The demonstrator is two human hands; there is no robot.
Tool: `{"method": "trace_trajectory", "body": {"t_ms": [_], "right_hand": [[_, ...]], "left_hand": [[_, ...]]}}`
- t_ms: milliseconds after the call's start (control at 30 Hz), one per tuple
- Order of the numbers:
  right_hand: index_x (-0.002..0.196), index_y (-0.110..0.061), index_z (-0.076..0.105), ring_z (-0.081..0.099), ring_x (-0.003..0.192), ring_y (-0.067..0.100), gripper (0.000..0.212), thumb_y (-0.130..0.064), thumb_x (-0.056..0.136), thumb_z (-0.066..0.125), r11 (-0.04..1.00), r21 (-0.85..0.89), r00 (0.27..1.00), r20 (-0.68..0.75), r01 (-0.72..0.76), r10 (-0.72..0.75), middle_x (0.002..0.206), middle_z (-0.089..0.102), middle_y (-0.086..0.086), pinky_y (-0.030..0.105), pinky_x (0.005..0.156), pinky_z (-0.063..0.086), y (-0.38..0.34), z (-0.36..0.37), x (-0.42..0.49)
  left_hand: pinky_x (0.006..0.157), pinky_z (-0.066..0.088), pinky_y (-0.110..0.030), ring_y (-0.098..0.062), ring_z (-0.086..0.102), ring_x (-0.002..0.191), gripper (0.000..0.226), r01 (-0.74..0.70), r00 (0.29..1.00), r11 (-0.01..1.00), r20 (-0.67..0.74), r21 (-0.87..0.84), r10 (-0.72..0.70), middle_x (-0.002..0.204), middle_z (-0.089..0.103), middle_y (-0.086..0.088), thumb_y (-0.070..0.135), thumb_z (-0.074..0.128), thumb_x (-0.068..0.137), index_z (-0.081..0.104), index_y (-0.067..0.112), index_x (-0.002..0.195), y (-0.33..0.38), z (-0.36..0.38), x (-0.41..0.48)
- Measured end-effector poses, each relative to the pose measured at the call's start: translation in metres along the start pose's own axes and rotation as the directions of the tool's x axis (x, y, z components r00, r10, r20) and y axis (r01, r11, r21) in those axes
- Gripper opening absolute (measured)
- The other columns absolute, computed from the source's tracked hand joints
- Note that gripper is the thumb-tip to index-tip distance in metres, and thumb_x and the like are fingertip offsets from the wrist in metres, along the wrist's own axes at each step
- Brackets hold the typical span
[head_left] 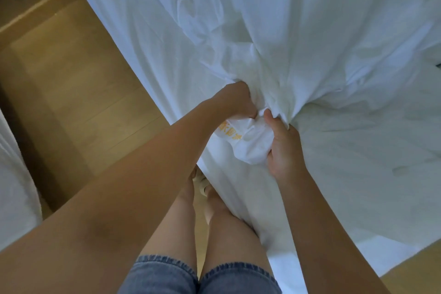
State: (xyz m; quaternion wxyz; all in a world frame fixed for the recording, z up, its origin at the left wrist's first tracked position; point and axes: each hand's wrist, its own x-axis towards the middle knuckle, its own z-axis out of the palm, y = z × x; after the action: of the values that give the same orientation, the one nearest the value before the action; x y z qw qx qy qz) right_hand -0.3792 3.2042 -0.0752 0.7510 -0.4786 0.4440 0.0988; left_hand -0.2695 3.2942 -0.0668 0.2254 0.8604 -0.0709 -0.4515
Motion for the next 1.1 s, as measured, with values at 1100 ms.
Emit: {"method": "trace_trajectory", "body": {"t_ms": [1100], "right_hand": [[0.070, -0.017, 0.061, 0.052, 0.052, 0.003, 0.026, -0.038, 0.081, 0.072, 0.916, -0.058, 0.764, -0.532, 0.396, -0.364, 0.056, 0.057, -0.015, 0.020, 0.053, 0.042, -0.047, -0.068, -0.081]], "left_hand": [[0.047, 0.042, -0.015, -0.002, 0.051, 0.042, 0.018, -0.127, 0.990, 0.781, -0.126, -0.611, 0.063, 0.052, 0.057, 0.006, 0.013, 0.055, 0.094, 0.060, 0.011, 0.076, 0.026, -0.010, -0.131]]}}
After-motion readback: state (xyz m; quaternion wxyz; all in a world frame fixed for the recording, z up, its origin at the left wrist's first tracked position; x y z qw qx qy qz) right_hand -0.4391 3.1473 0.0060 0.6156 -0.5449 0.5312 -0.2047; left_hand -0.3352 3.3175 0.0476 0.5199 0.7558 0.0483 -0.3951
